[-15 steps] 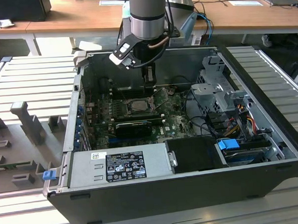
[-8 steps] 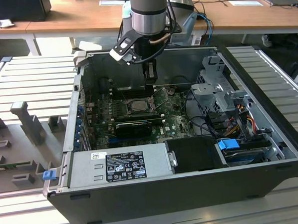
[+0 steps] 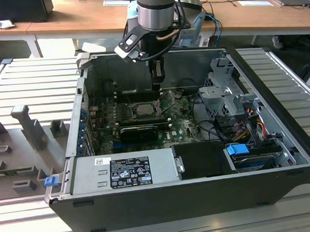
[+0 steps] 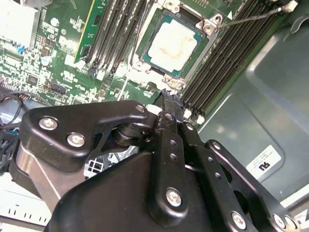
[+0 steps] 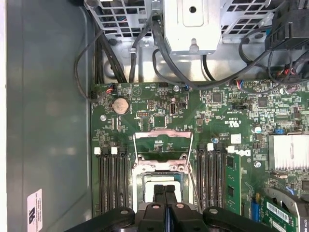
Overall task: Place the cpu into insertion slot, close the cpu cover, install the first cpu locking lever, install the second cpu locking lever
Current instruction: 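Close the cpu cover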
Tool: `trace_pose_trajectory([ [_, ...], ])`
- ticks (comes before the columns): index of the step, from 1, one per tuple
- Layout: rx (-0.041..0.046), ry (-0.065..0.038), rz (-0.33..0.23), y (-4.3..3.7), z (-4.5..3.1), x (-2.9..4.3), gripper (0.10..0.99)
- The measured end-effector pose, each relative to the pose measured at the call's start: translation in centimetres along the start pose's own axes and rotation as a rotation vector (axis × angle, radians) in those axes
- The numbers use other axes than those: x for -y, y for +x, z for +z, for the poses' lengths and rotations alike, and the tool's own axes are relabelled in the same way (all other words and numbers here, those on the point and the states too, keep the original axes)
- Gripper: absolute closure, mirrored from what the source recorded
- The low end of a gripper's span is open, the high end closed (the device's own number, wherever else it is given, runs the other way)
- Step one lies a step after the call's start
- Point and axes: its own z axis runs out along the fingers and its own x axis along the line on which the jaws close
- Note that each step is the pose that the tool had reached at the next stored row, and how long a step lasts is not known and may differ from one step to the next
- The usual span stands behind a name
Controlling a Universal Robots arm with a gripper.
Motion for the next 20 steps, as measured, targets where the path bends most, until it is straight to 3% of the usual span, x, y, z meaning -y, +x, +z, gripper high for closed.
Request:
trace_pose_trajectory([
  [5,0.0001,0.000,0.000,0.04,-0.88,-0.28,0.980],
  [8,-0.0002,0.000,0.000,0.06,-1.04,-0.61,0.980],
  [17,0.0000,0.003,0.000,0.12,-0.97,-2.76,0.980],
  [20,0.0013,0.007,-0.003,0.13,-0.49,-3.33,0.980],
])
